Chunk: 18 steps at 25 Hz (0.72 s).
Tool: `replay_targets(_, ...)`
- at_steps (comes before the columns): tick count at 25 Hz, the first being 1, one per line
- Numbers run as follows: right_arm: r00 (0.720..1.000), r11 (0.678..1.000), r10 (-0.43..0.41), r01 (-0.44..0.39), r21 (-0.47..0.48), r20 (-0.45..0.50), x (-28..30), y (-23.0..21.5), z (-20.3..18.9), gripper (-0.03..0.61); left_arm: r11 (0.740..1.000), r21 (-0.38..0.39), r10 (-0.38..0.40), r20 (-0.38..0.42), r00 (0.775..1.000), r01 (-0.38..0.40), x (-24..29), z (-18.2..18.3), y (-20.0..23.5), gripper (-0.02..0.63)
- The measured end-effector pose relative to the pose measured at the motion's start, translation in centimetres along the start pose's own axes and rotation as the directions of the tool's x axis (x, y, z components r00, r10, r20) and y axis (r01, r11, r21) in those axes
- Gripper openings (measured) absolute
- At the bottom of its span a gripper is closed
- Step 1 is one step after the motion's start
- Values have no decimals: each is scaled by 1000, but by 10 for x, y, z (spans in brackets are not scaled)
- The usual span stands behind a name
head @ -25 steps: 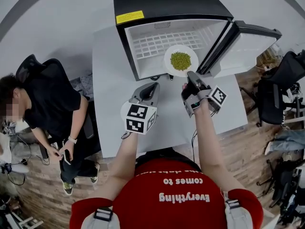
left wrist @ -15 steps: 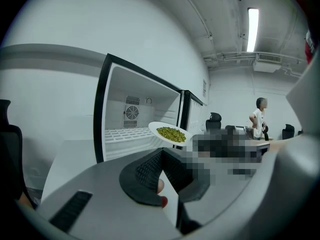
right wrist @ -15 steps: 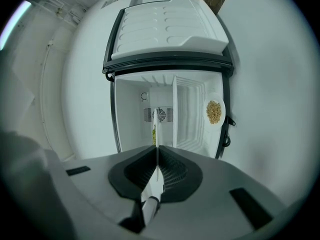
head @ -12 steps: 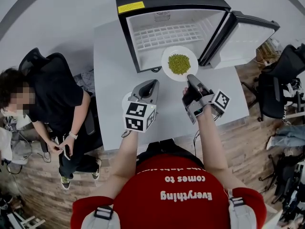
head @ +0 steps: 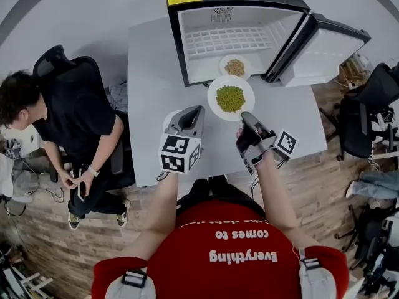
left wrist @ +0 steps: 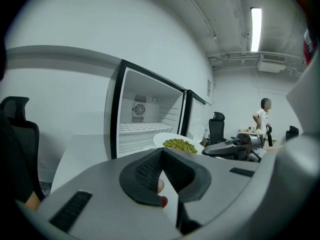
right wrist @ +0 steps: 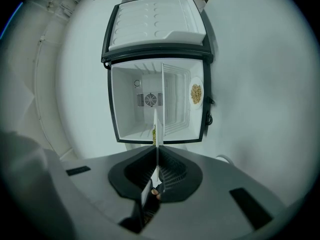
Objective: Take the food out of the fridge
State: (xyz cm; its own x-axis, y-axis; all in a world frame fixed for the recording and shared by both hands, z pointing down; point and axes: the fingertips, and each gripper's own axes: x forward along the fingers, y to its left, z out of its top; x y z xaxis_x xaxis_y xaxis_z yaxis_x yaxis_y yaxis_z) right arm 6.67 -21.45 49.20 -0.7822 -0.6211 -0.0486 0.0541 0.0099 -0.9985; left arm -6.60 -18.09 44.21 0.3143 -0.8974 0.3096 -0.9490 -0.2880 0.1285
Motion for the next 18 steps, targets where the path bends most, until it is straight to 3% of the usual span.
replay_targets(10,997,998,-64,64,-6,-44,-10,-30,-29,23,998,-19,58,-20,998,-58,-31,-20,24,0)
replay_targets(18,980,981,-193,194,9,-49,-27,-100,-47,23,996,-36,78,-43,996,-79,-49,-41,31,0)
